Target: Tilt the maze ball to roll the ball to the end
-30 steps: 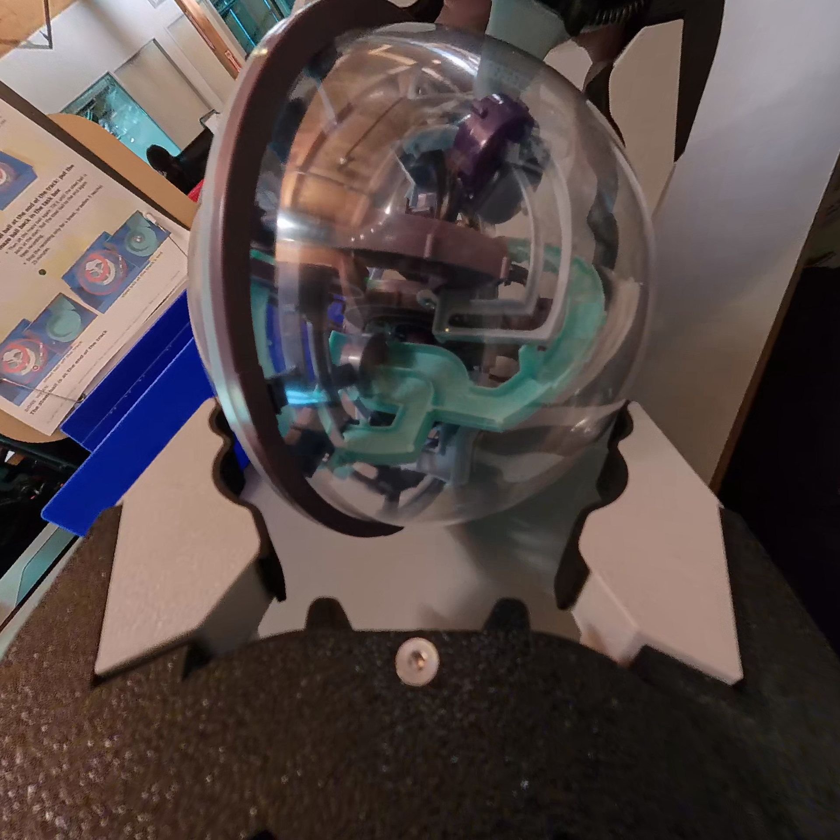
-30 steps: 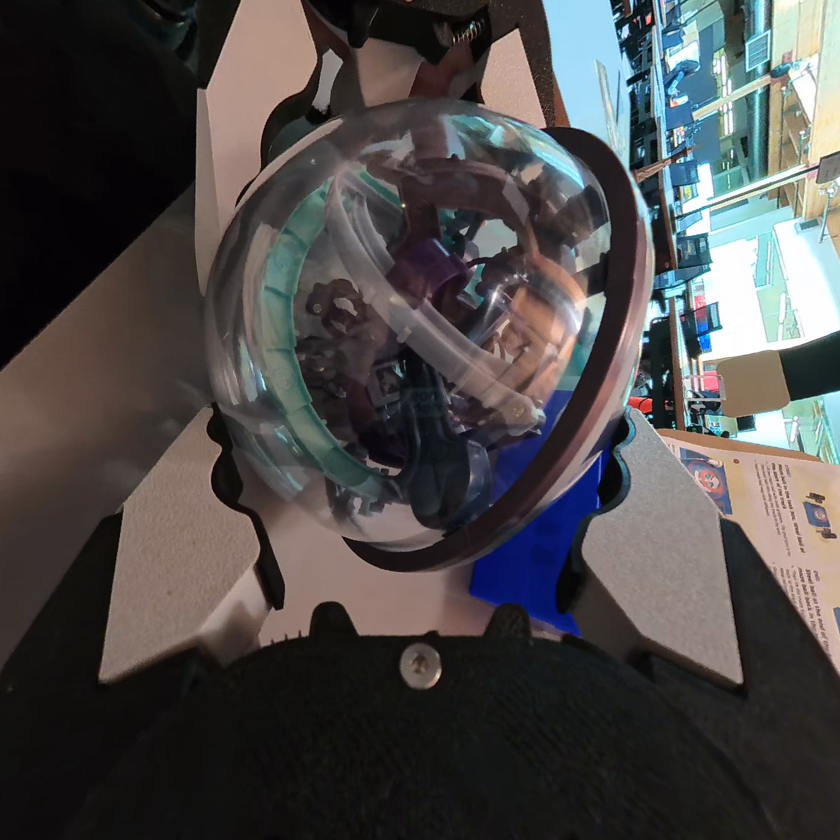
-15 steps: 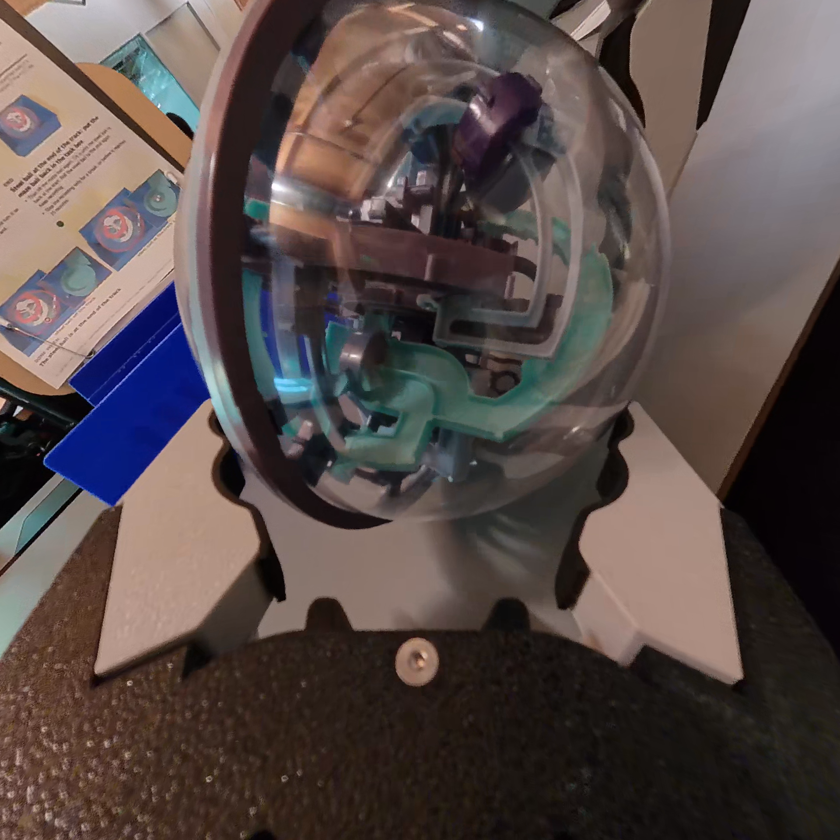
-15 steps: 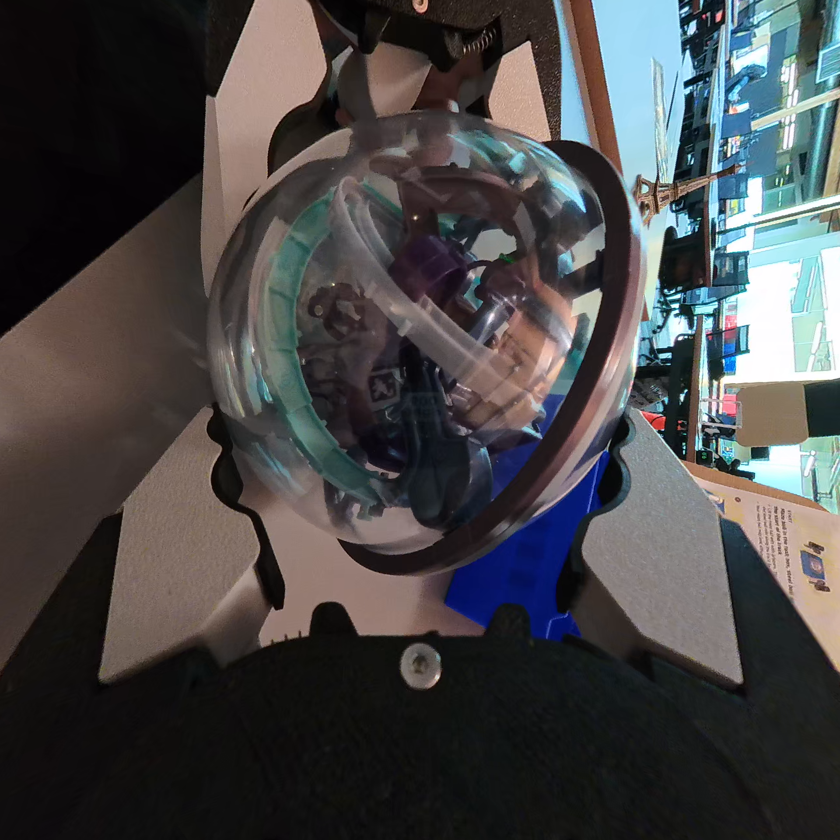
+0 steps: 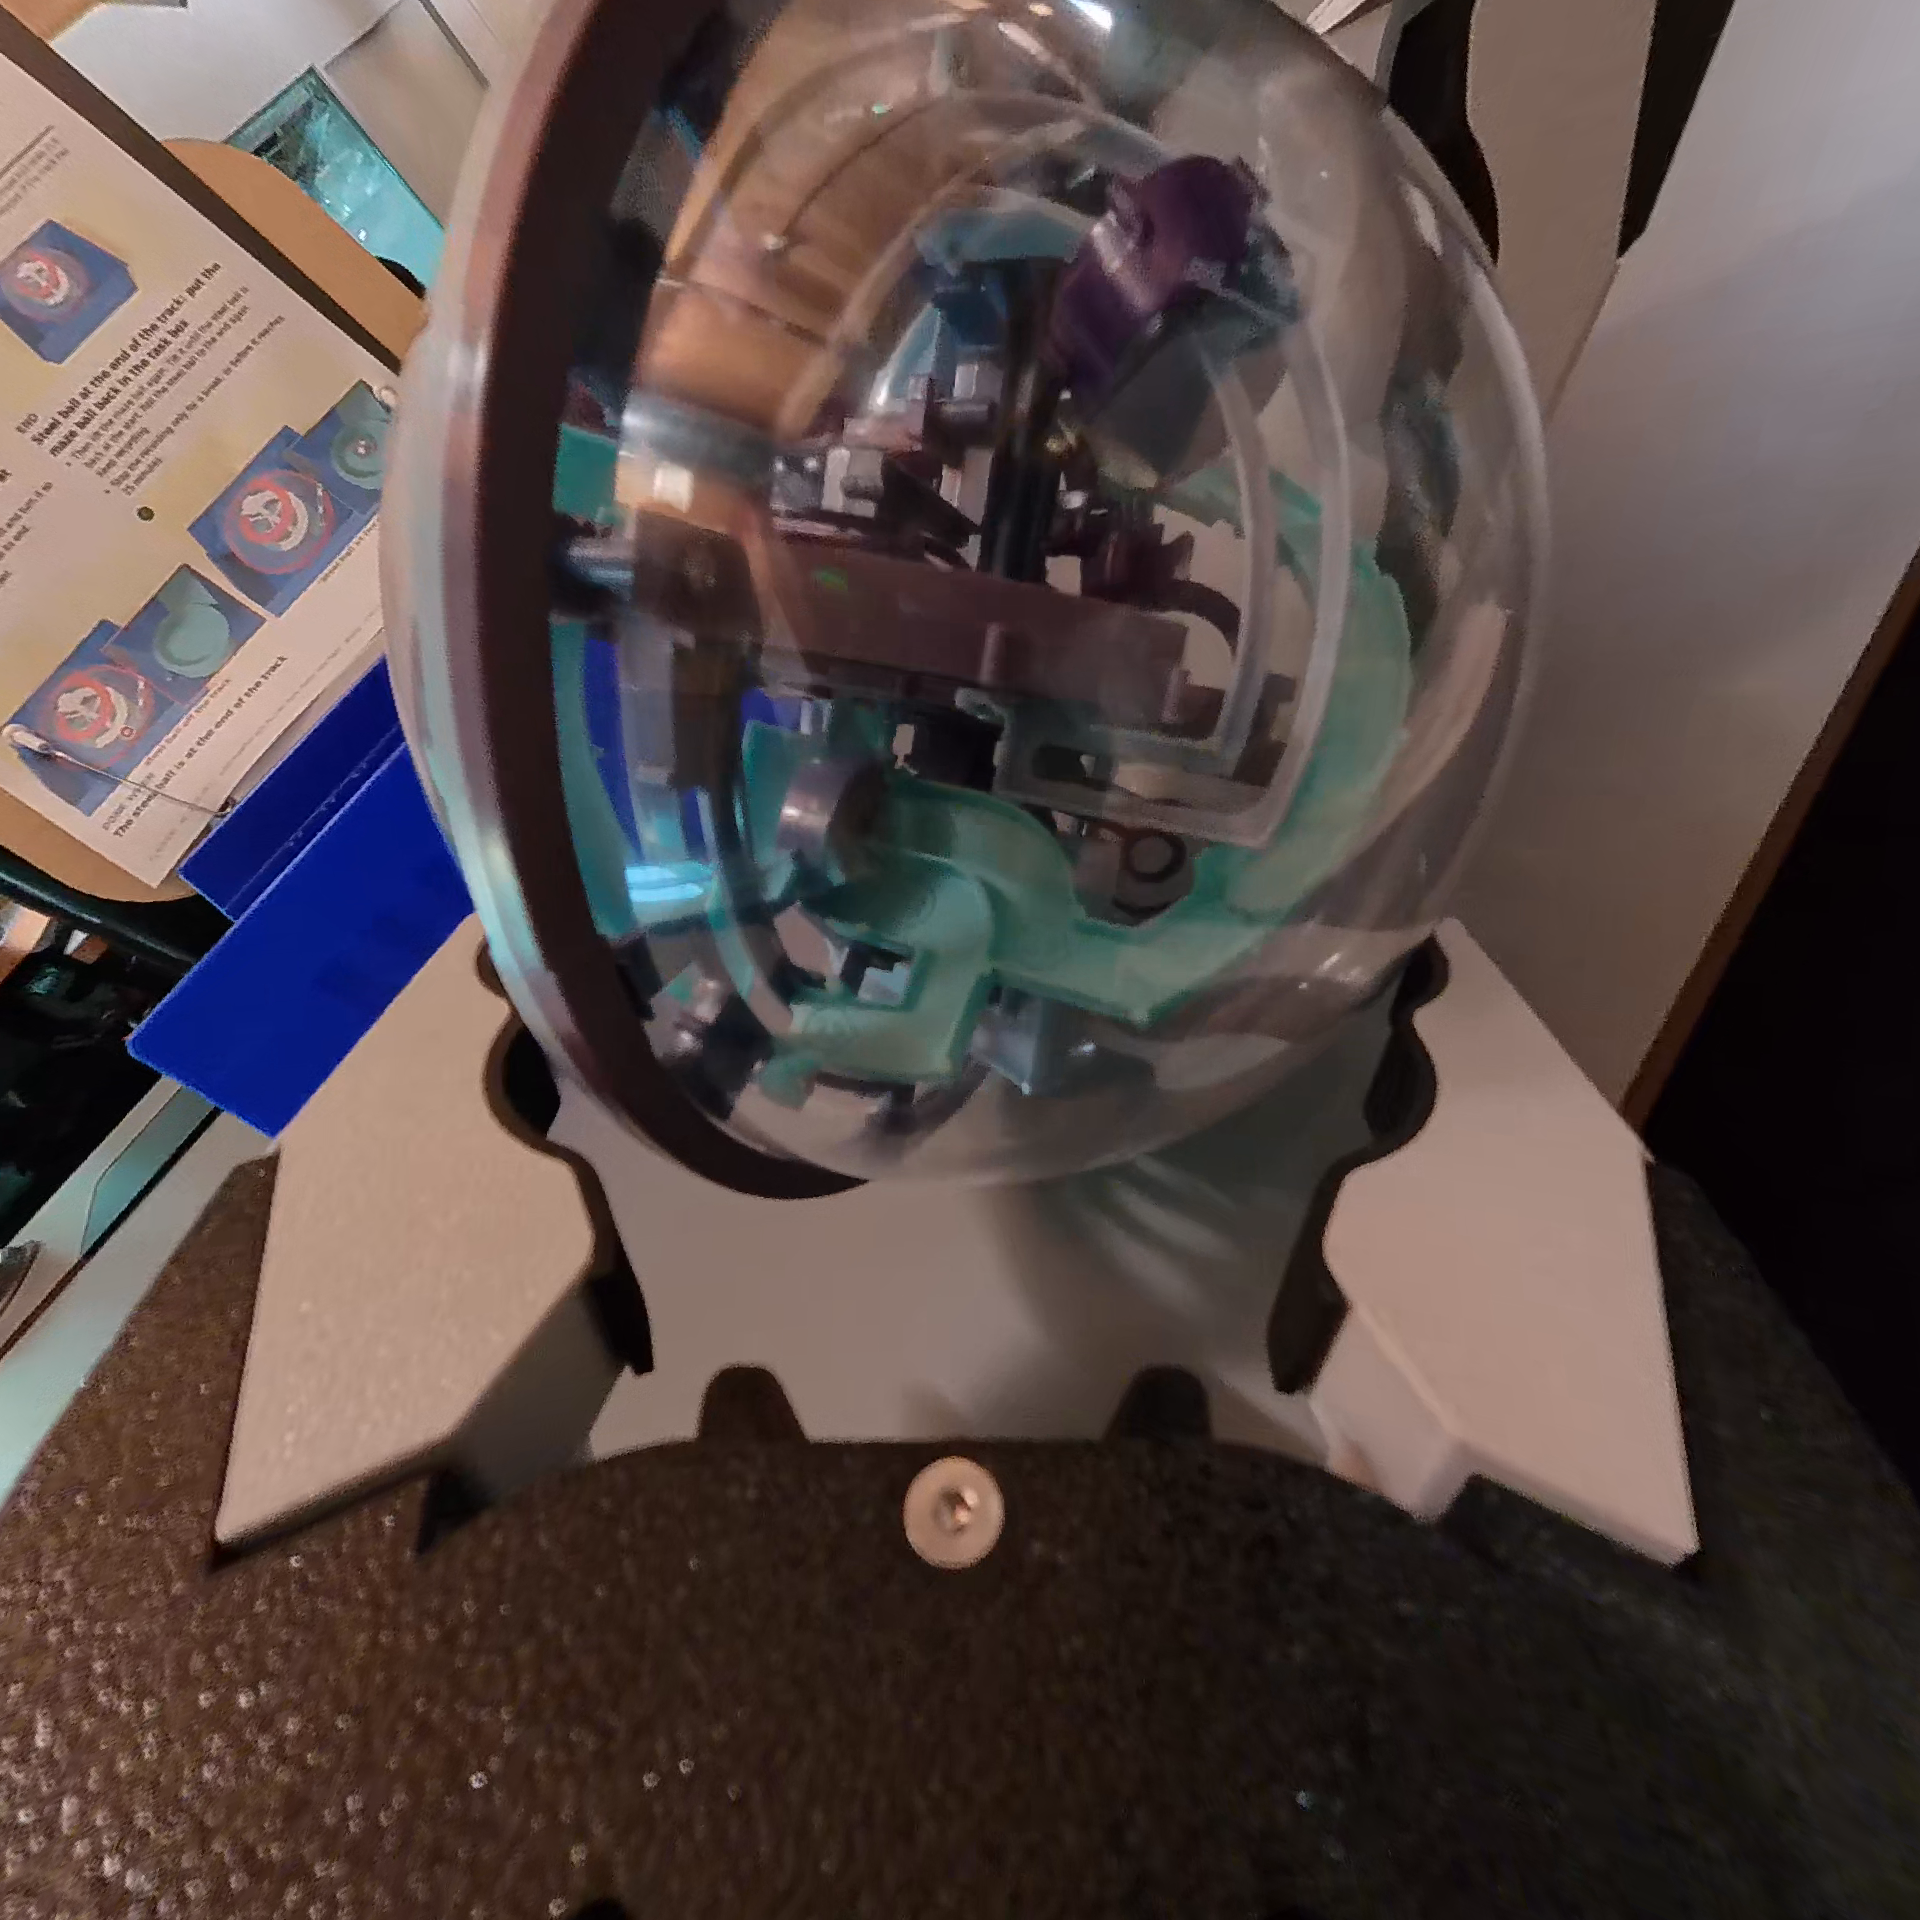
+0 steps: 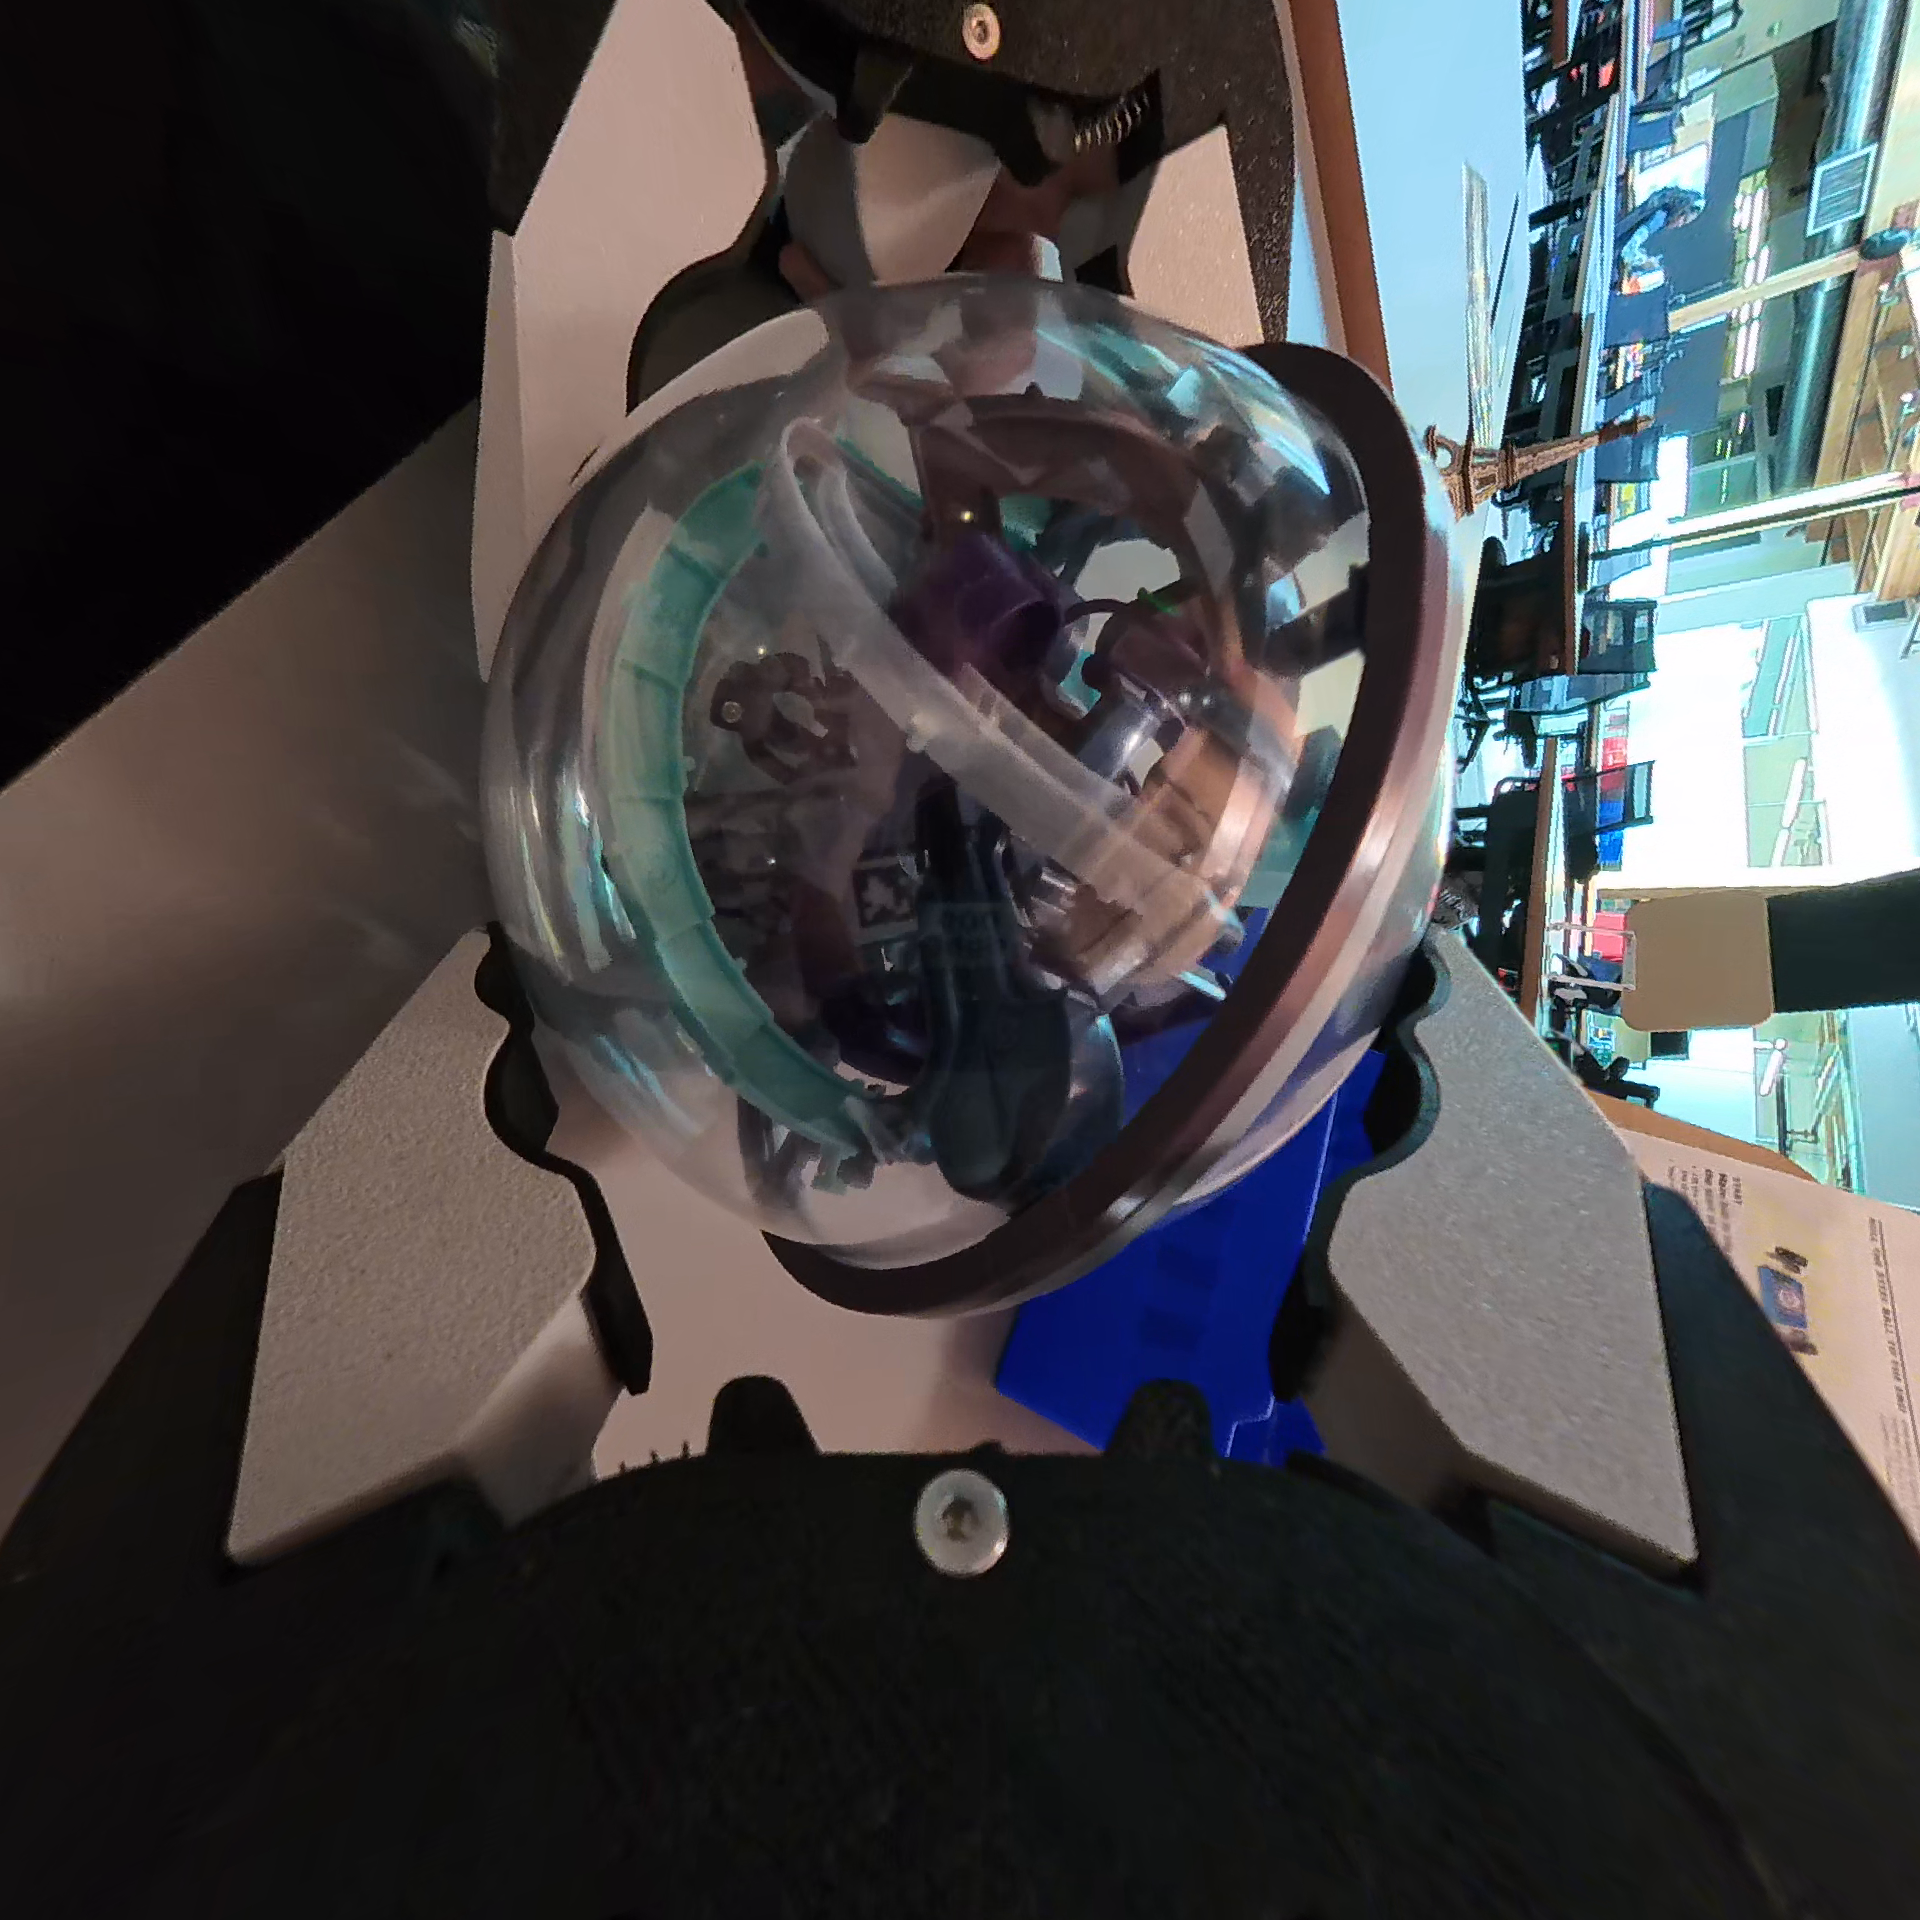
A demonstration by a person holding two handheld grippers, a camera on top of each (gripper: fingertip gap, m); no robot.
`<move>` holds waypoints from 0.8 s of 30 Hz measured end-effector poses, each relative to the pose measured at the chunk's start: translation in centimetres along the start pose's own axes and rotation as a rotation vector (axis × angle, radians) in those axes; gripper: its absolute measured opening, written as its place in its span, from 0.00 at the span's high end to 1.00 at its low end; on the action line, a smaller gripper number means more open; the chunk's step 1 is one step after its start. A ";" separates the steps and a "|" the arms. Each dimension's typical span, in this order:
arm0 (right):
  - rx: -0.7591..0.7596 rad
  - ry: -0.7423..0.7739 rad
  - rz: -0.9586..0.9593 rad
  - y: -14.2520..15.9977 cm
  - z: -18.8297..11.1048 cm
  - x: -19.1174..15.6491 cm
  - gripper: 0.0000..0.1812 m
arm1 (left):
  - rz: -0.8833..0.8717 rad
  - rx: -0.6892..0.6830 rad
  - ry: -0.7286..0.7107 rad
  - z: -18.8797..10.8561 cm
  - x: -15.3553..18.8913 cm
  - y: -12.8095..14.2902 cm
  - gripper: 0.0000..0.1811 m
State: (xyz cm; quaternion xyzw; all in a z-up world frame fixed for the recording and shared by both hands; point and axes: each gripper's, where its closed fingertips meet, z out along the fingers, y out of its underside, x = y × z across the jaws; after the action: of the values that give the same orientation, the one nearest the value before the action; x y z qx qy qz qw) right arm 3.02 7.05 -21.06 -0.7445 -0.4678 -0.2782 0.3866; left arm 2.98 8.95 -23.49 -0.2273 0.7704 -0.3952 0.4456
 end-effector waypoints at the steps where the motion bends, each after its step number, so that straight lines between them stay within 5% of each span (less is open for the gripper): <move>1: 0.001 0.000 -0.003 -0.1 0.0 0.0 0.14 | -0.010 0.003 0.008 -0.1 0.1 0.0 0.14; 24: -0.011 -0.018 -0.084 -0.5 0.3 -0.1 0.14 | -0.006 0.029 0.023 -0.4 0.0 -0.1 0.13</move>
State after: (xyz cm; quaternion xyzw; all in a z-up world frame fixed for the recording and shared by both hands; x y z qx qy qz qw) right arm 2.50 7.37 -21.13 -0.7290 -0.5005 -0.2900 0.3660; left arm 2.60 9.00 -23.27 -0.2188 0.7691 -0.4102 0.4386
